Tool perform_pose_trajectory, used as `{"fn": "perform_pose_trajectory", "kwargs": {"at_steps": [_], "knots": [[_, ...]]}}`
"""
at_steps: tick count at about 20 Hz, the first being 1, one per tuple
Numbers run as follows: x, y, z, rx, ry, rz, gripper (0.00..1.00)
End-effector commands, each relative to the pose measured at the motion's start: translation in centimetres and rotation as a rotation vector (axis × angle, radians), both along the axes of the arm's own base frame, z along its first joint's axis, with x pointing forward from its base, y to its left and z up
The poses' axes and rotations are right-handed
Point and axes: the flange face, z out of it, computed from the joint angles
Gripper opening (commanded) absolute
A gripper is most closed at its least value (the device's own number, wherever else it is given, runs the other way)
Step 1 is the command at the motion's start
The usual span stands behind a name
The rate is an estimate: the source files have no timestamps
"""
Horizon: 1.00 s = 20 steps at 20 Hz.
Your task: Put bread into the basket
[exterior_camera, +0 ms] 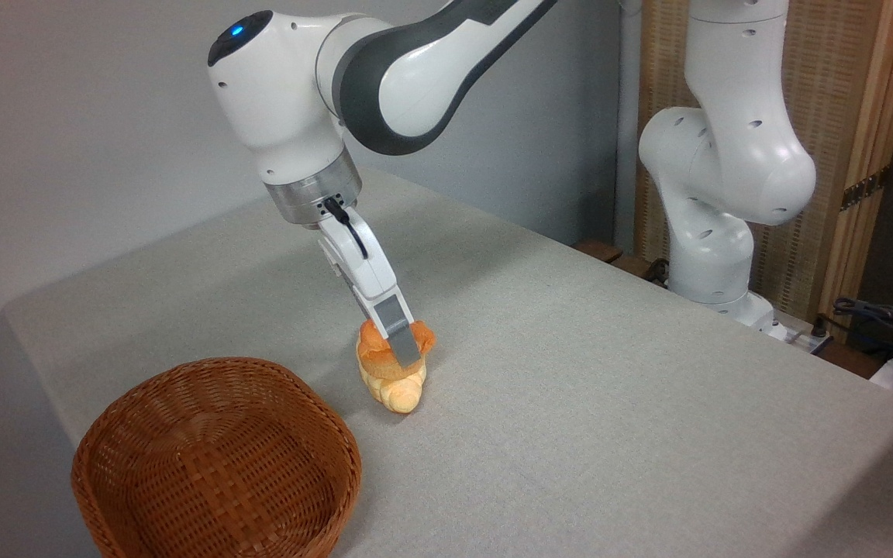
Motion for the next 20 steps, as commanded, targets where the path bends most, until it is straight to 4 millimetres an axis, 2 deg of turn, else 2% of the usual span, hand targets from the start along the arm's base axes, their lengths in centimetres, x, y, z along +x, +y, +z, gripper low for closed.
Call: {"fn": "perform_pose_trajectory", "kwargs": {"at_steps": [1, 2, 9, 17, 19, 20], "knots": [[-0.1, 0.3, -0.1, 0.011, 0.000, -0.020, 0.51], [-0.1, 0.2, -0.1, 0.011, 0.000, -0.022, 0.47], [-0.1, 0.0, 0.2, 0.008, -0.006, -0.024, 0.48], [2.2, 0.4, 5.1, -0.036, -0.145, 0.002, 0.50], [3.1, 0.5, 5.8, -0.051, -0.220, 0.014, 0.55], [3.6, 0.5, 5.9, -0.057, -0.255, 0.029, 0.61]]}}
